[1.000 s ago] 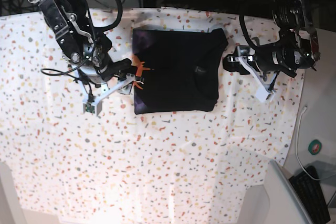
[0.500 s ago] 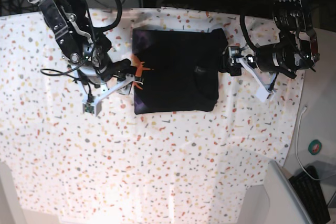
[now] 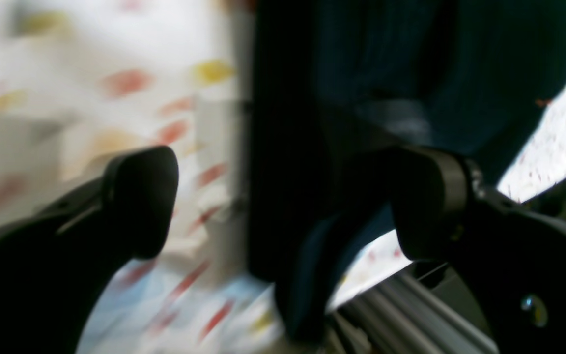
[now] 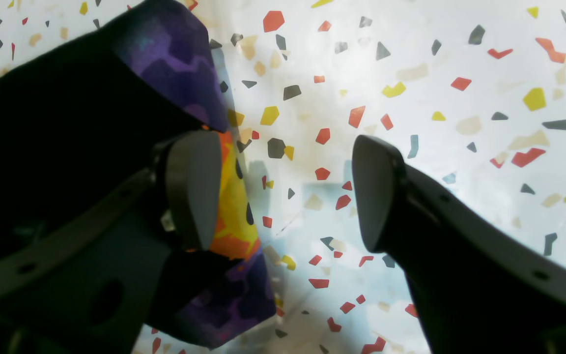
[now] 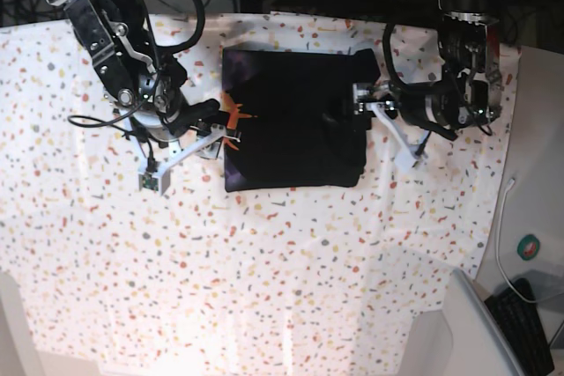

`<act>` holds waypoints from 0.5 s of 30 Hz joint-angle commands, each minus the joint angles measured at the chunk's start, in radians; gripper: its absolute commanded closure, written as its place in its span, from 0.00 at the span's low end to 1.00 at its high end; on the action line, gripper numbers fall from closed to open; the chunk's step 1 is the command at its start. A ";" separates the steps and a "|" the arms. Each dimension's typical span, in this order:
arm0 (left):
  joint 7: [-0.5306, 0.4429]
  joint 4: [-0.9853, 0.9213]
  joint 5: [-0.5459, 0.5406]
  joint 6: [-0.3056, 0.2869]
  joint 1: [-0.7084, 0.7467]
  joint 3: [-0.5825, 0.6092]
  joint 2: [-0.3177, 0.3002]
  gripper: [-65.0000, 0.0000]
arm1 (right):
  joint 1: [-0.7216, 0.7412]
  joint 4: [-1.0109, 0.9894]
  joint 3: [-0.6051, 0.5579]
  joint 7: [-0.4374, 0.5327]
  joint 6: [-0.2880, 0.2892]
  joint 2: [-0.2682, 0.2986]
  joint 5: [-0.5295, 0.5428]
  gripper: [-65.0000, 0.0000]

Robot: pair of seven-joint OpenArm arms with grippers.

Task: Layout the t-shirt on the table in an organized manner, then fold the t-shirt properly
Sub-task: 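Press the stack's edge with the left gripper while the right gripper holds the print edge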

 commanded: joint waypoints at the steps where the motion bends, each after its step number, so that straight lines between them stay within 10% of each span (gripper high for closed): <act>1: -0.018 -0.006 -0.013 0.000 -0.012 0.022 -0.002 0.00 | 0.015 0.016 0.005 0.017 0.003 0.002 -0.001 0.39; 11: -0.067 -0.170 -0.015 0.000 -0.052 0.058 0.000 0.00 | 0.007 0.016 0.005 0.018 0.003 0.019 -0.001 0.39; 15: -0.064 -0.173 -0.013 0.001 -0.055 0.060 -0.002 0.53 | 0.007 0.016 0.006 0.018 0.003 0.022 -0.001 0.39</act>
